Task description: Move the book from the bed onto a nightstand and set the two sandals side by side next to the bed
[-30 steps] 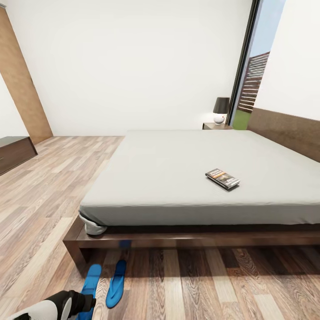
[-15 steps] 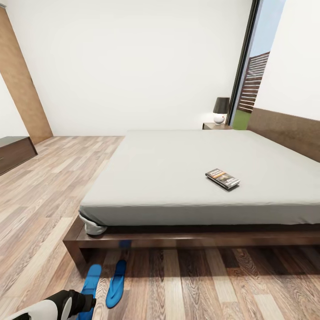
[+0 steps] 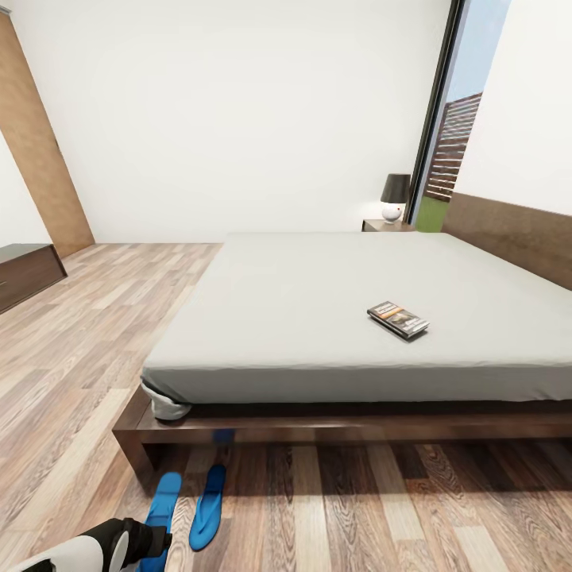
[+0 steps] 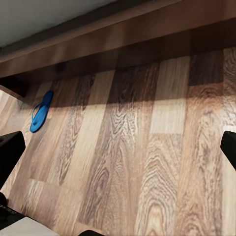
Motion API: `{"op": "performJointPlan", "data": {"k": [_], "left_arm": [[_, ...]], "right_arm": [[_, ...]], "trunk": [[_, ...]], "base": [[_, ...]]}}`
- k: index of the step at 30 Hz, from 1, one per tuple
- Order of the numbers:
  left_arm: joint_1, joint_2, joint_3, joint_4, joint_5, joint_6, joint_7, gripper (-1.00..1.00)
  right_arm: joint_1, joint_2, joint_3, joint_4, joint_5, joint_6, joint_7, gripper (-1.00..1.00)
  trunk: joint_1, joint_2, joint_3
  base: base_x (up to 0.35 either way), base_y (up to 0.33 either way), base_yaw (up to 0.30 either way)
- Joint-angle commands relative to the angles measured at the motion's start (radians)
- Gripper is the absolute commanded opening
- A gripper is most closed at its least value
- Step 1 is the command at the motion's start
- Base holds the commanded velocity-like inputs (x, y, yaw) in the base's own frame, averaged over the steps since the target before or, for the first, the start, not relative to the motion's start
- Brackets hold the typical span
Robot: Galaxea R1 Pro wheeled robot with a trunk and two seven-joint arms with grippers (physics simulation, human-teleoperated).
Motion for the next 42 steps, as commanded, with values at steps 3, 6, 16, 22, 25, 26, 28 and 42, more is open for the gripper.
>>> {"op": "performJointPlan", "data": {"k": [3,6,16,22,25,26,28,42], "left_arm": [[0.0,0.0,0.005,-0.001,-0.007,-0.003,-0.001,-1.0],[0.0,0.001,0.005,-0.001,-0.007,-0.001,-0.001,-1.0],[0.001,0.001,0.005,-0.002,-0.007,0.006,-0.002,-1.0],[0.001,0.0,0.005,-0.002,-0.007,0.007,-0.002,-1.0],[0.001,0.0,0.005,-0.002,-0.007,0.007,-0.002,-1.0],[0.001,0.0,0.005,-0.002,-0.007,0.007,-0.003,-1.0],[0.001,0.0,0.005,-0.003,-0.007,0.007,-0.003,-1.0],[0.001,0.0,0.005,-0.004,-0.008,0.007,-0.002,-1.0]], "right_arm": [[-0.001,0.001,-0.004,0.0,0.006,0.011,0.006,1.0],[-0.001,0.001,-0.004,0.0,0.006,0.011,0.006,1.0],[-0.001,0.004,-0.004,-0.015,0.005,0.011,0.006,1.0],[-0.001,0.009,-0.004,-0.023,0.006,0.012,0.006,1.0],[-0.001,0.01,-0.004,-0.024,0.006,0.012,0.006,1.0],[-0.001,0.01,-0.004,-0.024,0.006,0.012,0.006,1.0],[-0.001,0.011,-0.004,-0.025,0.006,0.012,0.006,1.0],[-0.001,0.013,-0.004,-0.025,0.006,0.012,0.006,1.0]], "trunk": [[0.0,0.0,-0.001],[0.0,0.0,-0.001],[0.0,0.0,-0.001],[0.0,0.0,-0.001],[0.0,0.0,-0.001],[0.0,0.0,-0.001],[0.0,0.0,-0.001],[0.003,-0.002,-0.032]], "base": [[0.0,0.0,0.0],[0.0,0.0,0.0],[0.0,0.0,0.0],[0.0,0.0,0.0],[0.0,0.0,0.0],[0.0,0.0,0.0],[0.0,0.0,0.0],[0.0,0.0,0.0]]}}
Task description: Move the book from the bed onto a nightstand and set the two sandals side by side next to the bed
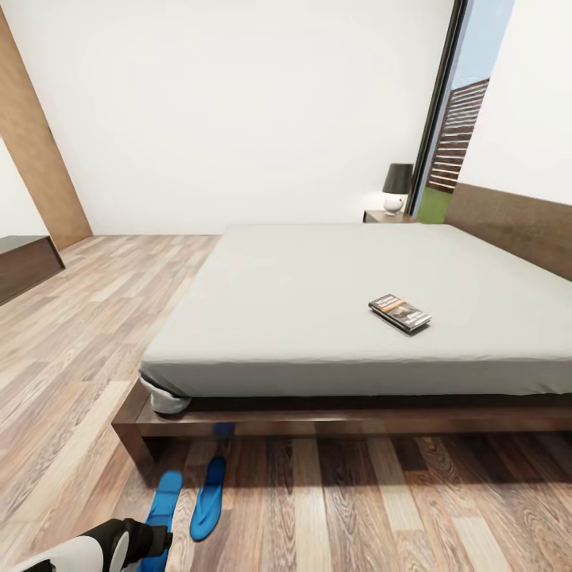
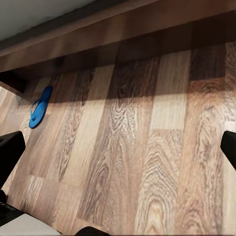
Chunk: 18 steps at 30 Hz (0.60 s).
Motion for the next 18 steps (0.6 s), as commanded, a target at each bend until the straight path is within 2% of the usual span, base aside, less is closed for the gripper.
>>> {"op": "performJointPlan", "data": {"k": [1,8,18], "left_arm": [[0.0,0.0,0.005,-0.001,-0.007,-0.004,-0.001,-1.0],[-0.002,0.0,0.005,-0.001,-0.008,-0.005,-0.001,-1.0],[-0.007,0.002,0.005,-0.001,-0.009,-0.001,-0.003,-1.0]], "right_arm": [[-0.001,0.001,-0.003,0.0,0.006,0.011,0.006,1.0],[-0.001,0.0,-0.003,-0.001,0.006,0.011,0.006,1.0],[-0.001,0.001,-0.003,-0.001,0.006,0.009,0.006,1.0]], "trunk": [[0.0,-0.001,-0.005],[0.003,-0.002,-0.032],[0.003,-0.002,-0.032]], "base": [[0.0,0.0,0.0],[0.0,0.0,0.0],[0.0,0.0,0.0]]}}
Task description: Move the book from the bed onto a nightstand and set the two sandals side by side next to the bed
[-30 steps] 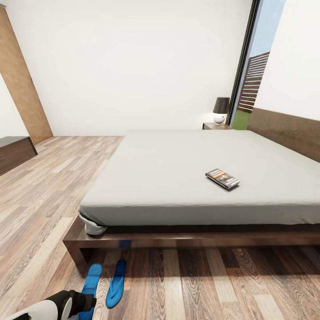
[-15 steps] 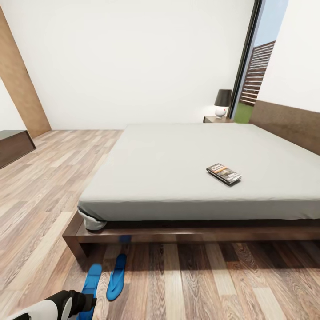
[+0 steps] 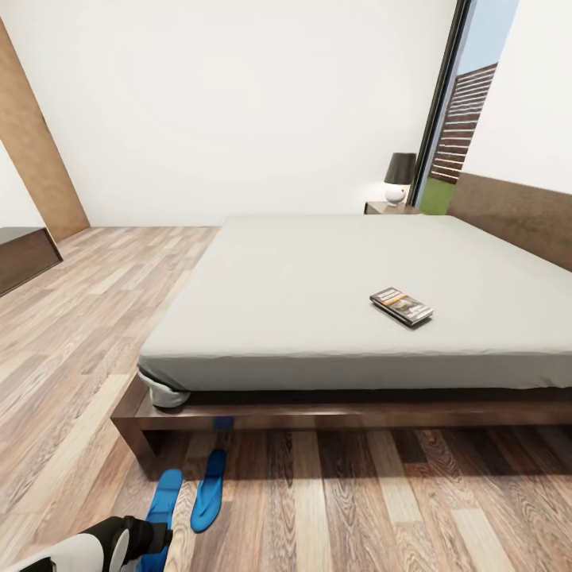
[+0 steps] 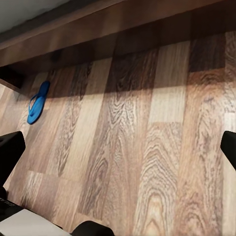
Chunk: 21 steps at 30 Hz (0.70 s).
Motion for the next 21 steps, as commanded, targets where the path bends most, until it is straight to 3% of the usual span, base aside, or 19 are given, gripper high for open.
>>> {"op": "performJointPlan", "data": {"k": [1,21], "left_arm": [[0.0,0.0,0.005,-0.001,-0.007,-0.004,-0.001,-1.0],[0.0,-0.001,0.005,-0.001,-0.007,-0.003,-0.003,-1.0]], "right_arm": [[-0.001,0.0,-0.003,0.0,0.006,0.01,0.006,1.0],[-0.001,-0.001,-0.003,-0.001,0.006,0.01,0.006,1.0]], "trunk": [[0.0,0.0,-0.001],[0.0,0.0,-0.001]], "base": [[0.0,0.0,0.0],[0.04,-0.013,0.0]]}}
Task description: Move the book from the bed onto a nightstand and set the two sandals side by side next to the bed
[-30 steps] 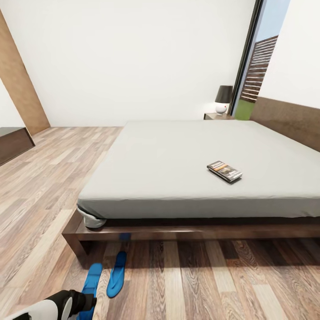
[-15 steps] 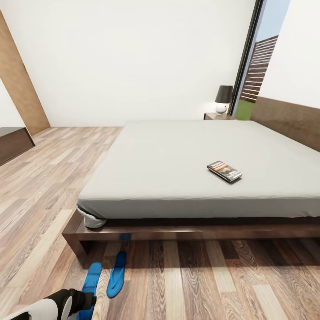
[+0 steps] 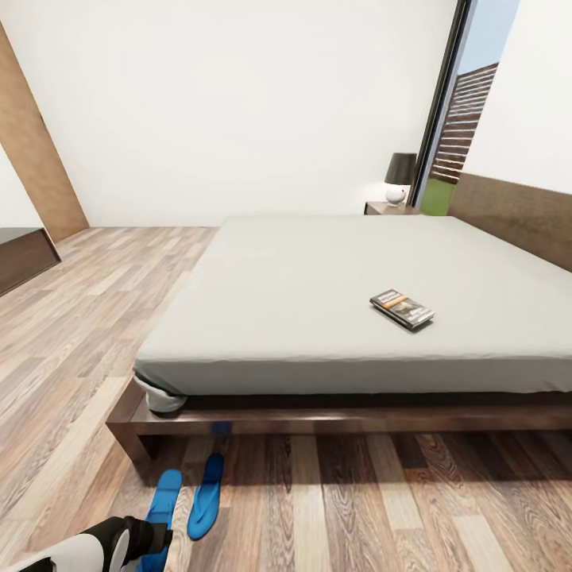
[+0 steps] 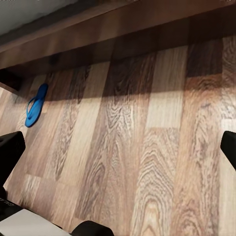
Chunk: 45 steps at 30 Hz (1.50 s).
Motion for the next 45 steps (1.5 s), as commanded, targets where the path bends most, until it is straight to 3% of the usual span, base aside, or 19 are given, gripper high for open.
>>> {"op": "performJointPlan", "data": {"k": [1,19,45], "left_arm": [[0.0,0.001,0.005,-0.001,-0.007,-0.004,-0.002,-1.0],[0.0,0.001,0.005,-0.001,-0.007,-0.004,0.0,-1.0],[0.0,0.0,0.005,-0.001,-0.007,-0.003,0.0,-1.0]], "right_arm": [[-0.001,0.0,-0.003,-0.001,0.006,0.011,0.006,1.0],[-0.001,0.0,-0.003,-0.001,0.006,0.011,0.006,1.0],[-0.001,0.0,-0.003,-0.001,0.006,0.011,0.006,1.0]], "trunk": [[0.0,0.0,-0.001],[0.0,0.0,-0.001],[0.0,0.0,-0.001]], "base": [[0.105,-0.052,0.0],[0.048,-0.023,0.0],[0.0,0.106,0.0]]}}
